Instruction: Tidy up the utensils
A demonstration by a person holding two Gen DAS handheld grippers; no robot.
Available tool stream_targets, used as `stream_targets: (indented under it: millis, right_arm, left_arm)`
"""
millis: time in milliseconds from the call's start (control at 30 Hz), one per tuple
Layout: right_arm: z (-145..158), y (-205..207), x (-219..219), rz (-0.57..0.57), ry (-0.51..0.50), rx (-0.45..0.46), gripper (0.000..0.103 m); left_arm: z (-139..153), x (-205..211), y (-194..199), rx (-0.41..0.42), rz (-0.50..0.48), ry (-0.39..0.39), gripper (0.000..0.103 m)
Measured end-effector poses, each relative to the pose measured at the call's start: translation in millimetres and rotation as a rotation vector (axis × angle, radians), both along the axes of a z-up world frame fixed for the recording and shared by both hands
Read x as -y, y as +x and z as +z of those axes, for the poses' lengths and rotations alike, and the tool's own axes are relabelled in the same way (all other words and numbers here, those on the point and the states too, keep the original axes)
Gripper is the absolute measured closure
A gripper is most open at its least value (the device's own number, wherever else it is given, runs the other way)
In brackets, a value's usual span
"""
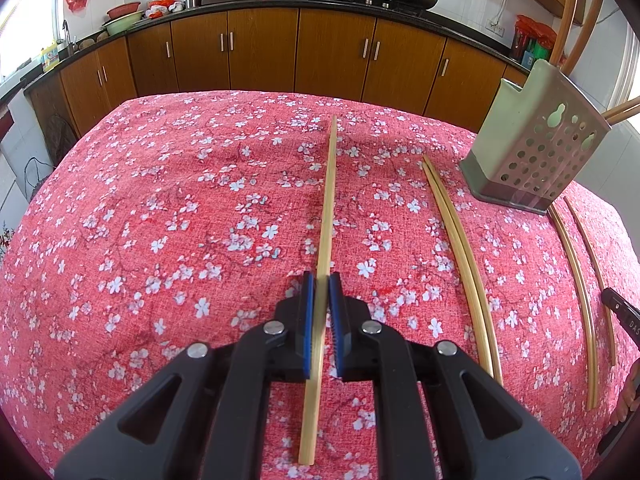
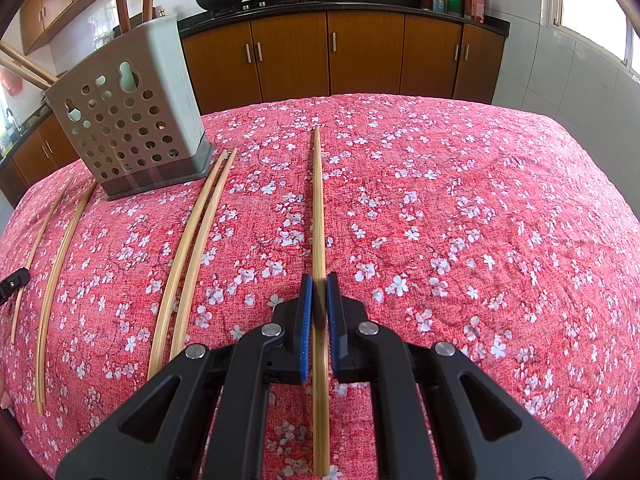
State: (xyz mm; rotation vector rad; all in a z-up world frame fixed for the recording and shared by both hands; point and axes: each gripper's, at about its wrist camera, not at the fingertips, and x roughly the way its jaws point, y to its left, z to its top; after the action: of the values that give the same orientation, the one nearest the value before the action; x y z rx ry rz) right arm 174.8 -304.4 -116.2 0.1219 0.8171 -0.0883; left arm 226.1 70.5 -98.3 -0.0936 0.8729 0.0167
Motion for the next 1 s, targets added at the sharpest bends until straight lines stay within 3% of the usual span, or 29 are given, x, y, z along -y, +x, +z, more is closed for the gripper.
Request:
stream_targets:
  millis: [333,833,1000]
  right_arm:
    - [0,0,-1,-0.002,-0.001,0.0,0.095]
    - [1,-21,-1,0.019,0.01,-0.002,0.095]
    - [30,-32,1,0.017,-0.007,0.081,0.095]
  left_arm:
    - [0,1,-1,0.001,0.0,-0.006,0.091]
    - [-1,11,-27,-0.001,-0.042,0.059,0.095]
    - [23,12,-38,0.055,-0.059,0.088,0.095]
